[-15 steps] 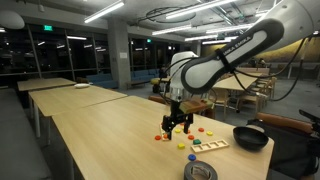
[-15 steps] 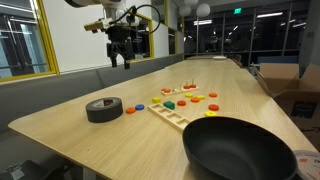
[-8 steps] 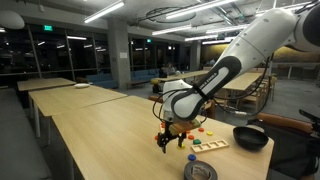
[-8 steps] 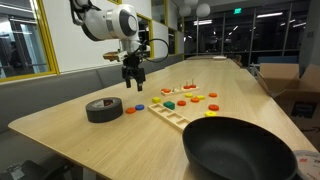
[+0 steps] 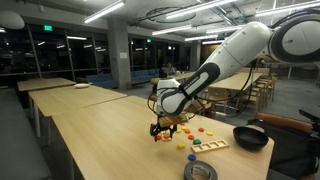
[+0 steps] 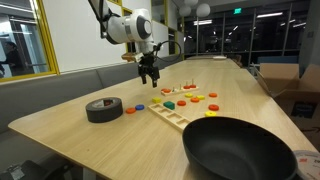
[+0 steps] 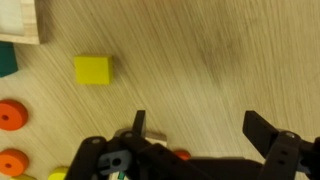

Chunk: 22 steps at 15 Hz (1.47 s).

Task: Remove the orange circle from the wooden object.

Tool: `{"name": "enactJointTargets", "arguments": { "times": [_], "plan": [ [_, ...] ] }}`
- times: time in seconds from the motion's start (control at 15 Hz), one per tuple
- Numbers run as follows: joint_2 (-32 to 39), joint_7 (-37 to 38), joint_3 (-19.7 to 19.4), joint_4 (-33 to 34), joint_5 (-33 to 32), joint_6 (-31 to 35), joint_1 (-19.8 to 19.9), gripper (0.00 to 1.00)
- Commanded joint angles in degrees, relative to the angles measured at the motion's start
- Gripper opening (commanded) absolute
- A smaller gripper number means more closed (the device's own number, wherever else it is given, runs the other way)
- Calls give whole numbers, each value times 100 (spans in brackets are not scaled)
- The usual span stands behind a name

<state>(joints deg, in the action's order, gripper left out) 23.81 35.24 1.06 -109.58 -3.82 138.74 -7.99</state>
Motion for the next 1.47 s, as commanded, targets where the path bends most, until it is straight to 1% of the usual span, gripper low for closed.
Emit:
{"name": "enactJointTargets", "arguments": {
  "times": [0.0,0.2,0.33,0.6,0.73,1.0,1.4],
  "plan": [
    [455,259,-328,781,-84,-129,-155,100],
    [862,320,-515,1293,-51,-246,-130,100],
    [1220,342,-611,1709,-3,-459,-92,100],
    [1906,311,-704,2540,94,-964,-3,100],
    [2160,279,-711,2917,144,-1117,44,100],
    [2382,280,-711,3465,196,-1307,107,100],
    [2498,307,-734,3811,244,-1328,226,100]
  ]
}}
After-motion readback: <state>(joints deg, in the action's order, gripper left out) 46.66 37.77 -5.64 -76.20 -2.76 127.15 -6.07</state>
